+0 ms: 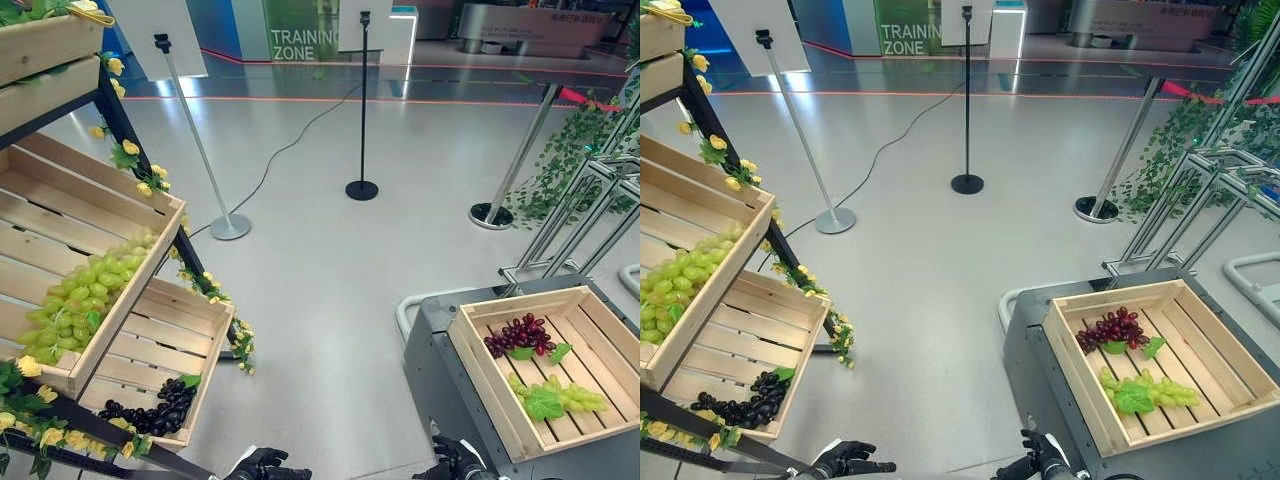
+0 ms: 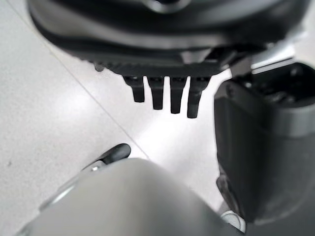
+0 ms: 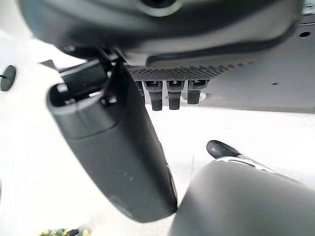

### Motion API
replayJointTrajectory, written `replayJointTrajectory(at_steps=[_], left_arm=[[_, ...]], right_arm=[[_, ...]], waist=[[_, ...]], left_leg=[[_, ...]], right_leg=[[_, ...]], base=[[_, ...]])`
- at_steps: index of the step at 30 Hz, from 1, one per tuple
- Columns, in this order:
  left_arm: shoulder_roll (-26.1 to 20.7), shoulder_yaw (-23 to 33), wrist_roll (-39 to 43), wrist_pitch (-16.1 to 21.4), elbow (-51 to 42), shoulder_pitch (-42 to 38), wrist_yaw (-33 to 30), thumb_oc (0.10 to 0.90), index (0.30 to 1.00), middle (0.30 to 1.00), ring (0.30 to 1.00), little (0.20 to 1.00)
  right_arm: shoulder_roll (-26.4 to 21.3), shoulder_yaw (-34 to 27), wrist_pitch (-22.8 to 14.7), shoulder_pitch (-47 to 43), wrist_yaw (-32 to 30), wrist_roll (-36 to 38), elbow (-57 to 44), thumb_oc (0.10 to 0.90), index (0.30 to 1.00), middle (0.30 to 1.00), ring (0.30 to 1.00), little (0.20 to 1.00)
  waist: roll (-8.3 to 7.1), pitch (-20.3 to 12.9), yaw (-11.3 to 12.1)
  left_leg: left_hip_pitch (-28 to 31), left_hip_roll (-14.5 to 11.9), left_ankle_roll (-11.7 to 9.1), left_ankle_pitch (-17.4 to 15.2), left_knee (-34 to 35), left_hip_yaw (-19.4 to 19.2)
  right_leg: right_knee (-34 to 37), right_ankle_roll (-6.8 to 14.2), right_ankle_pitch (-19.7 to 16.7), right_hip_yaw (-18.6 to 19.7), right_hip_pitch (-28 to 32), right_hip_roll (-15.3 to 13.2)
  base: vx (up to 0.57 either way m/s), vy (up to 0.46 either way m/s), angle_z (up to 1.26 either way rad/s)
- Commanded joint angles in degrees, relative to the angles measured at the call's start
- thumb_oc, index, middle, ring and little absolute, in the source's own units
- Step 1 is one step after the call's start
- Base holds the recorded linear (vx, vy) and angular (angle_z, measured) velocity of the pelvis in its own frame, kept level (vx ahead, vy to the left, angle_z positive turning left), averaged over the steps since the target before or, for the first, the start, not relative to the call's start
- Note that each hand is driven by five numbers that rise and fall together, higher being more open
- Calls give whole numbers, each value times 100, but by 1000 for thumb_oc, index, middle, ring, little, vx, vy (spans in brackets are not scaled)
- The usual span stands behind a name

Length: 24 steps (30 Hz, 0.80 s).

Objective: Pick up the fruits from the basket on one side to the basket on the other side

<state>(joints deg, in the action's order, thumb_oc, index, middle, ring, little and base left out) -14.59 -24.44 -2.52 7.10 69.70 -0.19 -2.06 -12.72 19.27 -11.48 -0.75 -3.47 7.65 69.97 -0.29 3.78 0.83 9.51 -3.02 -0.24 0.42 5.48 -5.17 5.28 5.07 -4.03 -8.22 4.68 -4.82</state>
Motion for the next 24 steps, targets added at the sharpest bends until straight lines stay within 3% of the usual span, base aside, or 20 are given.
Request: replayJointTrajectory(at_steps=[1, 5, 10, 12, 13, 16, 17, 18, 20, 21, 22, 24], left_arm=[[275, -218, -94, 186, -54, -485, -152, 800, 900, 900, 900, 900], [117, -188, -184, 188, -208, -378, -503, 800, 900, 900, 900, 900], [8, -73, -389, 192, -293, -324, -1067, 800, 900, 900, 900, 900], [-9, 65, -316, 275, -332, -220, -1305, 800, 900, 900, 900, 900], [5, 190, -153, 429, -319, -172, -1466, 800, 900, 900, 900, 900], [67, 541, -19, 731, -338, -115, -1672, 800, 900, 900, 900, 900], [66, 599, -39, 769, -366, -112, -1702, 800, 900, 900, 900, 900], [68, 617, -39, 790, -381, -108, -1711, 800, 900, 900, 900, 900], [74, 545, -175, 769, -523, -63, -1599, 800, 900, 900, 900, 900], [80, 521, -204, 748, -530, -62, -1586, 800, 900, 900, 900, 900], [90, 412, -250, 690, -545, -88, -1602, 800, 900, 900, 900, 900], [78, 354, -127, 618, -476, -199, -1614, 800, 900, 900, 900, 900]], right_arm=[[-29, 47, -1007, -739, -337, 929, -762, 800, 900, 900, 900, 900], [-266, -410, -1541, -701, -1101, 1110, -2031, 800, 900, 900, 900, 900], [-595, -739, -1577, -702, -2106, 649, -3191, 800, 900, 900, 900, 900], [-777, -949, -1533, -659, -2419, 415, -3895, 800, 900, 900, 900, 900], [-860, -1056, -1570, -639, -2506, 255, -4118, 800, 900, 900, 900, 900], [-1036, -1216, -1550, -588, -2928, -259, -4506, 800, 900, 900, 900, 900], [-1092, -1265, -1507, -575, -3096, -382, -4562, 800, 900, 900, 900, 900], [-1121, -1298, -1482, -572, -3208, -468, -4589, 800, 900, 900, 900, 900], [-1350, -1457, -1224, -724, -3865, -727, -4734, 800, 900, 900, 900, 900], [-1377, -1463, -1192, -746, -3950, -763, -4746, 800, 900, 900, 900, 900], [-1561, -1497, -984, -898, -4294, -912, -4796, 800, 900, 900, 900, 900], [-1863, -1448, -654, -1260, -4567, -1003, -4759, 800, 900, 900, 900, 900]], waist=[[-46, 338, -110], [-5, 379, -277], [-3, 471, -438], [-117, 531, -525], [-186, 574, -534], [-321, 690, -458], [-336, 723, -424], [-322, 742, -406], [-237, 896, -233], [-235, 923, -211], [-182, 980, -117], [-142, 1026, 12]], left_leg=[[131, -5, -59, -175, -121, 2], [110, -106, -68, -192, -197, -174], [-16, -223, -115, -285, -607, -306], [-243, -295, -148, -424, -1453, -440], [-491, -377, -183, -304, -2092, -434], [-1250, -306, -151, 4, -3463, -160], [-1452, -284, -158, 109, -3607, -121], [-1569, -262, -163, 142, -3603, -90], [-1826, -152, -223, 533, -2687, 26], [-1793, -145, -228, 579, -2565, 27], [-1839, -146, -300, 861, -1946, 171], [-1916, -156, -356, 1088, -1075, 309]], right_leg=[[-233, -98, 256, 198, 363, 73], [-303, -138, 297, 322, 249, 147], [-443, -246, 352, 441, 140, 241], [-553, -377, 359, 526, 72, 275], [-579, -465, 333, 527, 53, 297], [-596, -617, 282, 625, 105, 341], [-610, -634, 293, 676, 141, 358], [-624, -632, 308, 705, 158, 384], [-643, -562, 438, 900, 341, 512], [-635, -557, 451, 914, 375, 513], [-585, -535, 488, 993, 463, 573], [-514, -487, 579, 1136, 654, 580]], base=[[0, -131, -7], [-1, -146, -9], [21, -159, -17], [75, -231, -18], [61, -182, -15], [88, -154, -43], [112, -91, -41], [129, 3, -36], [208, 66, -31], [227, 112, -31], [195, 126, -34], [178, 179, -32]])
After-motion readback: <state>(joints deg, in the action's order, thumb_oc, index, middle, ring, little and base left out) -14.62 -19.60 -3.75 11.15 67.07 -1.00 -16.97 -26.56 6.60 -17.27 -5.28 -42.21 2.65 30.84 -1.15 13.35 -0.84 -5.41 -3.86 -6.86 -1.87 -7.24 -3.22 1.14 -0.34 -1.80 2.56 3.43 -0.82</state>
